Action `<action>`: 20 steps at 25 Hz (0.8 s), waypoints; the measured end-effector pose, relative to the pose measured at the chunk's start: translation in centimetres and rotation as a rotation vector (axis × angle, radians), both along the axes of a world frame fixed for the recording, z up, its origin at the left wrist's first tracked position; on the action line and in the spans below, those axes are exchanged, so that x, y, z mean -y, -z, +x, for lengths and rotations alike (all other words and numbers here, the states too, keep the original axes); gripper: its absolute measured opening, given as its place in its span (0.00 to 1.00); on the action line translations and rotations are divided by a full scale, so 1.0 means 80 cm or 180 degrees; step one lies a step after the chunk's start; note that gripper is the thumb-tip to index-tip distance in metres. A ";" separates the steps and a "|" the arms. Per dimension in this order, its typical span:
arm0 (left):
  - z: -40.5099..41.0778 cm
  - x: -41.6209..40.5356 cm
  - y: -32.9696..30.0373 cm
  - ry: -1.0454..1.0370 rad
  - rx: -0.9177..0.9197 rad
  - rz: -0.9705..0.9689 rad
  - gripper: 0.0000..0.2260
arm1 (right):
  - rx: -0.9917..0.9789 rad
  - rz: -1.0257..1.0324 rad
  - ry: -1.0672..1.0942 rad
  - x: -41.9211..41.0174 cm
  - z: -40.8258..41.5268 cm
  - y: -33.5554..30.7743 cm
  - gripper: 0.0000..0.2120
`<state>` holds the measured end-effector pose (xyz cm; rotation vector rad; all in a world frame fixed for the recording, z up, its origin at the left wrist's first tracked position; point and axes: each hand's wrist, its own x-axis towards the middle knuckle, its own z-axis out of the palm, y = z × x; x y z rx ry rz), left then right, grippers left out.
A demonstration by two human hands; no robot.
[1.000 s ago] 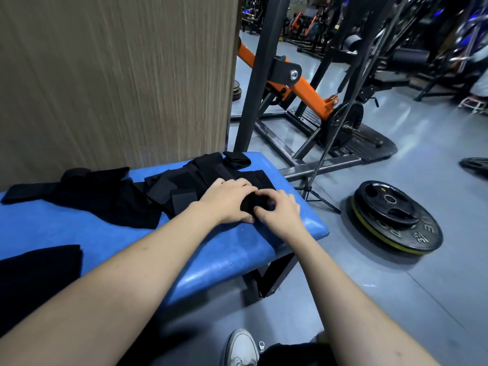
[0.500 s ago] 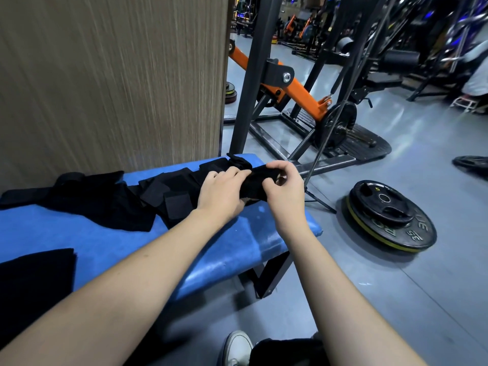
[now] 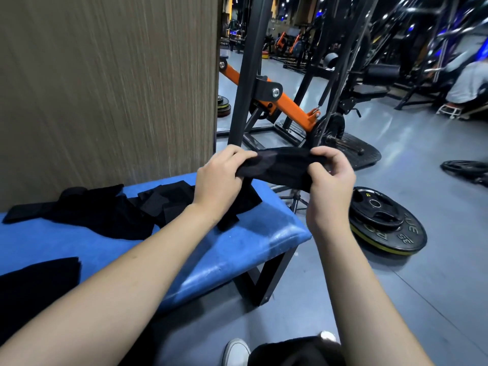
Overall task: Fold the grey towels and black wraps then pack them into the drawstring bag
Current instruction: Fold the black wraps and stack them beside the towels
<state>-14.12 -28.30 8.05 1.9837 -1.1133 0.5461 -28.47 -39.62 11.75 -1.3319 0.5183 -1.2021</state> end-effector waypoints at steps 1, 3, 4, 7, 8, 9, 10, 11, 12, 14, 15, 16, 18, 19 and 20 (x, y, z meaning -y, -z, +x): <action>-0.007 -0.005 -0.014 0.0001 0.0084 -0.0135 0.29 | 0.0098 -0.0004 0.0028 0.002 -0.009 -0.007 0.16; -0.016 -0.019 -0.038 0.0018 0.0215 -0.0329 0.27 | 0.0258 0.0045 -0.0023 0.004 -0.024 -0.021 0.16; -0.018 -0.028 -0.047 0.0003 0.0296 -0.0371 0.26 | 0.0309 0.0129 -0.0067 0.003 -0.030 -0.027 0.16; -0.016 -0.082 -0.064 -0.0111 0.0619 -0.0356 0.23 | 0.0242 0.0364 -0.0352 -0.014 -0.041 -0.038 0.16; -0.014 -0.106 -0.065 -0.0165 0.0736 -0.0346 0.22 | 0.0105 0.0447 -0.0484 -0.021 -0.041 -0.036 0.16; -0.012 -0.130 -0.061 -0.0233 0.0839 -0.0319 0.20 | -0.0052 0.0554 -0.0638 -0.029 -0.039 -0.031 0.16; -0.011 -0.156 -0.054 -0.0311 0.0913 -0.0280 0.18 | -0.0196 0.0672 -0.0809 -0.036 -0.035 -0.022 0.17; -0.011 -0.182 -0.043 -0.0371 0.0947 -0.0233 0.17 | -0.0330 0.0781 -0.0997 -0.043 -0.029 -0.013 0.17; -0.012 -0.206 -0.031 -0.0407 0.0933 -0.0176 0.16 | -0.0468 0.0870 -0.1180 -0.051 -0.023 -0.002 0.17; -0.018 -0.249 -0.004 -0.0503 0.0813 -0.0064 0.14 | -0.0787 0.0980 -0.1514 -0.065 -0.006 0.022 0.18; -0.021 -0.269 0.008 -0.0580 0.0685 -0.0022 0.13 | -0.0973 0.1002 -0.1649 -0.072 0.004 0.034 0.17; -0.024 -0.287 0.020 -0.0648 0.0505 -0.0003 0.14 | -0.1159 0.0994 -0.1749 -0.080 0.013 0.046 0.17; -0.027 -0.312 0.039 -0.0662 0.0074 -0.0039 0.15 | -0.1442 0.0946 -0.1894 -0.094 0.029 0.069 0.17; -0.026 -0.321 0.047 -0.0571 -0.0139 -0.0073 0.15 | -0.1545 0.0921 -0.1942 -0.100 0.034 0.079 0.16; -0.026 -0.328 0.053 -0.0434 -0.0324 -0.0099 0.15 | -0.1639 0.0884 -0.1982 -0.105 0.037 0.086 0.16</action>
